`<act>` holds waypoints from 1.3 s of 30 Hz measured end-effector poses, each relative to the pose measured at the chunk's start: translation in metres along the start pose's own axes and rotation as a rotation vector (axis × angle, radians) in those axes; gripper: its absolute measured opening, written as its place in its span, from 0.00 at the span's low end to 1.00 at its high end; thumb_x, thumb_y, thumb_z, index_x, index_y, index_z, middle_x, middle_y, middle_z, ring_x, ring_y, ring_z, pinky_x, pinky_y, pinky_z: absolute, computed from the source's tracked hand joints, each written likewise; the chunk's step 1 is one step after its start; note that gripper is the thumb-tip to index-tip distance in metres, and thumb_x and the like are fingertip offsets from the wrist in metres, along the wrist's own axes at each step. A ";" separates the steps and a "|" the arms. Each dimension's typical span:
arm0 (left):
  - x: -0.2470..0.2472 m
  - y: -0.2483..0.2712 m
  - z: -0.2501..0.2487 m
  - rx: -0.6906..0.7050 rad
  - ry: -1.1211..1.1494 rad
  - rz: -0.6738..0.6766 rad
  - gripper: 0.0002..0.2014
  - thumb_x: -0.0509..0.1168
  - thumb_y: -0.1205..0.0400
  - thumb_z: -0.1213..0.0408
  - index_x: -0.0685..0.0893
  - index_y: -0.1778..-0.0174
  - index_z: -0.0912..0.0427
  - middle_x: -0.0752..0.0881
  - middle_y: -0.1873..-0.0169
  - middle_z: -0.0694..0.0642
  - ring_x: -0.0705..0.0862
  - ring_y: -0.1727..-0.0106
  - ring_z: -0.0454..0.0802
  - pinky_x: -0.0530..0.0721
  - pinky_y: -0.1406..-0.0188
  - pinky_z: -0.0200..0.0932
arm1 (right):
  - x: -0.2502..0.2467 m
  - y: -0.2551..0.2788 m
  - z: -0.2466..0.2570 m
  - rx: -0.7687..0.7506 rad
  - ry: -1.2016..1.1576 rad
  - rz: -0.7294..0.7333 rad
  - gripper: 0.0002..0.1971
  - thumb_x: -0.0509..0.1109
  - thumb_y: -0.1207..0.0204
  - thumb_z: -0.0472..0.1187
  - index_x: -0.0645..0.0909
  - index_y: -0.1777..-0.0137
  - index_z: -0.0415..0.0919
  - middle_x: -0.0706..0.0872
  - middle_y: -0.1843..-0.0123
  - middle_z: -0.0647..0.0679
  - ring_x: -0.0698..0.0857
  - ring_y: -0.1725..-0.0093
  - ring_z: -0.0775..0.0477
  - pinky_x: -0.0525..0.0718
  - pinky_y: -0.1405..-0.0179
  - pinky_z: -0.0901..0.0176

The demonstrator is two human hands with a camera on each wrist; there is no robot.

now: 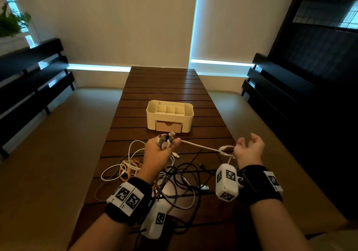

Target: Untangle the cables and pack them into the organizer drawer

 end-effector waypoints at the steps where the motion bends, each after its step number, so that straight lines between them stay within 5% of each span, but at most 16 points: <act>1: -0.002 0.000 0.002 -0.013 0.035 -0.046 0.12 0.71 0.23 0.61 0.79 0.71 0.57 0.79 0.73 0.54 0.77 0.68 0.45 0.75 0.65 0.40 | -0.002 -0.002 0.000 0.042 -0.144 0.005 0.15 0.62 0.20 0.34 0.70 0.47 0.58 0.71 0.25 0.36 0.75 0.30 0.41 0.76 0.47 0.74; 3: -0.006 -0.001 0.005 -0.035 0.077 -0.114 0.11 0.71 0.22 0.60 0.81 0.67 0.62 0.80 0.69 0.58 0.78 0.64 0.49 0.76 0.62 0.43 | -0.007 -0.009 0.004 0.005 -0.174 0.017 0.17 0.61 0.20 0.33 0.69 0.32 0.42 0.66 0.24 0.30 0.78 0.33 0.35 0.83 0.44 0.62; 4: -0.008 -0.002 0.007 -0.045 0.084 -0.143 0.11 0.71 0.22 0.60 0.80 0.68 0.60 0.79 0.69 0.58 0.76 0.64 0.50 0.75 0.63 0.44 | -0.006 -0.010 -0.001 0.116 -0.210 0.020 0.16 0.60 0.19 0.33 0.67 0.32 0.36 0.72 0.30 0.26 0.86 0.45 0.36 0.86 0.53 0.61; 6: -0.011 -0.003 0.008 -0.060 0.107 -0.183 0.13 0.71 0.22 0.61 0.78 0.70 0.59 0.76 0.71 0.56 0.73 0.66 0.49 0.73 0.64 0.44 | 0.004 0.000 -0.010 0.302 0.000 0.110 0.09 0.55 0.17 0.36 0.74 0.50 0.30 0.88 0.63 0.33 0.83 0.79 0.55 0.78 0.81 0.74; 7: -0.013 -0.004 0.007 -0.065 0.129 -0.201 0.13 0.70 0.22 0.61 0.77 0.69 0.60 0.75 0.72 0.55 0.72 0.67 0.49 0.72 0.64 0.44 | 0.004 0.001 -0.016 0.373 0.232 0.186 0.16 0.53 0.17 0.40 0.76 0.62 0.34 0.83 0.79 0.43 0.74 0.90 0.59 0.69 0.90 0.75; 9: -0.018 -0.007 0.008 -0.090 0.169 -0.243 0.14 0.70 0.21 0.63 0.75 0.70 0.59 0.73 0.74 0.53 0.70 0.70 0.47 0.71 0.66 0.43 | 0.004 0.006 -0.025 0.458 0.586 0.346 0.19 0.56 0.21 0.44 0.79 0.68 0.34 0.73 0.89 0.50 0.65 0.96 0.57 0.58 0.98 0.74; 11: -0.020 -0.010 0.010 -0.107 0.202 -0.227 0.14 0.69 0.21 0.64 0.74 0.70 0.59 0.73 0.74 0.52 0.71 0.71 0.47 0.71 0.66 0.42 | -0.001 -0.001 -0.024 0.382 0.852 0.343 0.14 0.58 0.20 0.40 0.80 0.52 0.29 0.77 0.84 0.49 0.64 0.94 0.59 0.58 0.97 0.72; 14: -0.010 -0.011 0.008 -0.072 0.196 -0.099 0.13 0.70 0.22 0.63 0.80 0.64 0.69 0.77 0.68 0.59 0.77 0.64 0.49 0.75 0.58 0.46 | 0.006 0.003 -0.024 -0.005 1.336 0.359 0.11 0.63 0.19 0.34 0.82 0.42 0.34 0.84 0.71 0.47 0.71 0.84 0.58 0.67 0.87 0.71; 17: 0.000 -0.010 -0.001 -0.041 0.201 0.000 0.19 0.70 0.22 0.60 0.82 0.55 0.79 0.81 0.65 0.62 0.80 0.59 0.52 0.78 0.53 0.47 | 0.033 0.031 -0.045 -0.358 1.601 0.673 0.15 0.67 0.22 0.32 0.82 0.38 0.46 0.83 0.50 0.51 0.80 0.60 0.56 0.78 0.63 0.69; 20: -0.001 -0.011 -0.011 -0.035 0.232 0.025 0.20 0.71 0.25 0.56 0.81 0.59 0.74 0.78 0.71 0.57 0.78 0.68 0.45 0.77 0.59 0.46 | 0.031 0.035 -0.081 -0.337 1.885 0.921 0.19 0.69 0.23 0.34 0.79 0.34 0.48 0.80 0.44 0.56 0.79 0.48 0.57 0.77 0.47 0.68; 23: -0.016 -0.015 -0.008 -0.093 0.364 -0.035 0.26 0.72 0.31 0.51 0.81 0.47 0.70 0.81 0.66 0.52 0.79 0.66 0.44 0.80 0.48 0.55 | 0.009 0.012 -0.093 -0.342 2.208 0.850 0.10 0.67 0.21 0.37 0.84 0.43 0.40 0.84 0.46 0.47 0.81 0.45 0.51 0.78 0.47 0.63; 25: -0.037 -0.021 0.000 -0.153 0.543 -0.139 0.36 0.74 0.32 0.51 0.76 0.35 0.71 0.79 0.68 0.48 0.77 0.73 0.38 0.83 0.46 0.47 | -0.009 -0.008 -0.081 -0.341 2.201 0.670 0.08 0.64 0.19 0.36 0.85 0.48 0.38 0.85 0.53 0.45 0.83 0.52 0.48 0.81 0.52 0.60; 27: -0.064 -0.028 0.000 -0.119 0.642 -0.258 0.21 0.72 0.30 0.53 0.82 0.47 0.64 0.79 0.76 0.45 0.72 0.79 0.34 0.79 0.60 0.30 | -0.030 -0.023 -0.062 -0.200 1.926 0.522 0.09 0.63 0.18 0.37 0.85 0.53 0.38 0.81 0.67 0.45 0.80 0.68 0.50 0.79 0.69 0.62; 30: -0.092 -0.033 0.004 -0.138 0.506 -0.382 0.07 0.71 0.23 0.59 0.80 0.63 0.56 0.78 0.77 0.46 0.71 0.77 0.38 0.72 0.75 0.33 | -0.047 -0.030 -0.040 -0.039 1.440 0.407 0.13 0.61 0.17 0.40 0.87 0.49 0.36 0.72 0.77 0.49 0.69 0.79 0.54 0.66 0.80 0.65; 35: -0.083 -0.032 0.037 -0.304 0.044 -0.341 0.13 0.78 0.30 0.55 0.81 0.64 0.56 0.83 0.66 0.54 0.82 0.57 0.55 0.78 0.61 0.46 | -0.014 -0.012 -0.034 -0.049 1.133 0.528 0.16 0.53 0.15 0.39 0.82 0.42 0.37 0.76 0.78 0.48 0.72 0.76 0.50 0.69 0.75 0.61; 39: -0.068 -0.024 0.034 -0.349 -0.458 -0.323 0.31 0.80 0.40 0.41 0.78 0.52 0.58 0.82 0.56 0.55 0.80 0.52 0.54 0.74 0.66 0.45 | 0.010 0.008 -0.037 -0.151 1.235 0.646 0.27 0.49 0.22 0.63 0.79 0.42 0.45 0.70 0.82 0.54 0.65 0.83 0.57 0.63 0.82 0.66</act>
Point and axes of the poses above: each hand's wrist, its own y-axis away from the middle knuckle, its own x-axis out of the palm, z = x × y, the point moved 7 cm from there along -y, towards the middle knuckle
